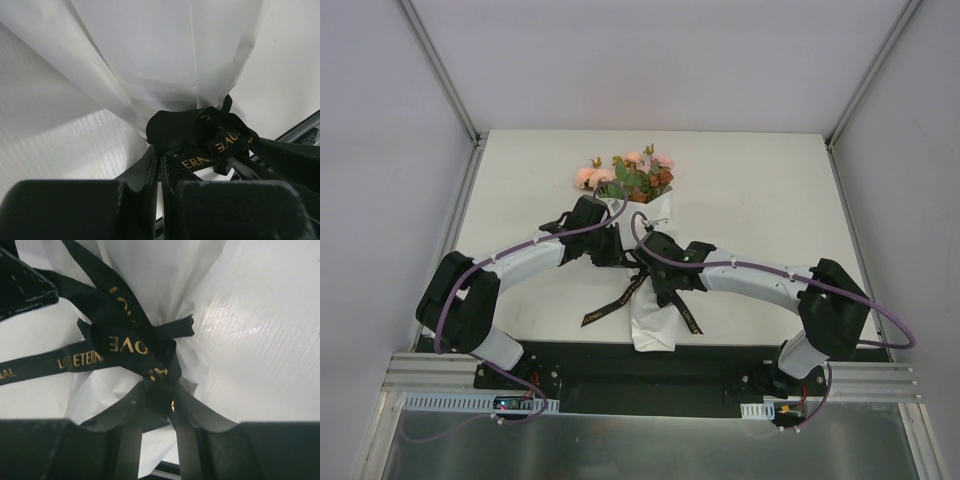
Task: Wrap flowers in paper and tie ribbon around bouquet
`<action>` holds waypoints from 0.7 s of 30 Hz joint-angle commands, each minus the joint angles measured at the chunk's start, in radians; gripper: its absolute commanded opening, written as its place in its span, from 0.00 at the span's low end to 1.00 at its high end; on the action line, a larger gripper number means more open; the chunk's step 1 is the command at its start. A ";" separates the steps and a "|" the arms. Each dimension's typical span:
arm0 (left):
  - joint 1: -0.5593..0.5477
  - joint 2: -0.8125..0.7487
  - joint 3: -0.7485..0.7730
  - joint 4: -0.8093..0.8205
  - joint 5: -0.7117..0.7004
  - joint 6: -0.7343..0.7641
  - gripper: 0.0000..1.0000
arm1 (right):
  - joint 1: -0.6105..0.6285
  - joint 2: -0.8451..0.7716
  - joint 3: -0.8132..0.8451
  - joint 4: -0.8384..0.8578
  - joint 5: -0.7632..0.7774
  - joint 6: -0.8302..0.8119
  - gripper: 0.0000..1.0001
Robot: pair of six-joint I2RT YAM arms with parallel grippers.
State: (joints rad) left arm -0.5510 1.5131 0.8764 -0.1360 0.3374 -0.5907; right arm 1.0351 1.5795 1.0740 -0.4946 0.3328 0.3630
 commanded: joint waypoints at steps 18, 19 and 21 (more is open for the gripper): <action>-0.015 0.015 0.027 0.027 0.025 0.003 0.00 | 0.023 0.152 0.121 -0.018 0.018 0.096 0.37; -0.015 0.012 0.026 0.029 0.025 0.003 0.00 | 0.023 0.157 0.119 -0.013 0.017 0.099 0.37; -0.015 0.010 0.023 0.029 0.022 0.002 0.00 | 0.023 0.166 0.121 -0.012 0.020 0.097 0.36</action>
State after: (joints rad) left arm -0.5575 1.5299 0.8780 -0.1287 0.3405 -0.5907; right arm 1.0584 1.7298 1.1576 -0.5049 0.3534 0.4381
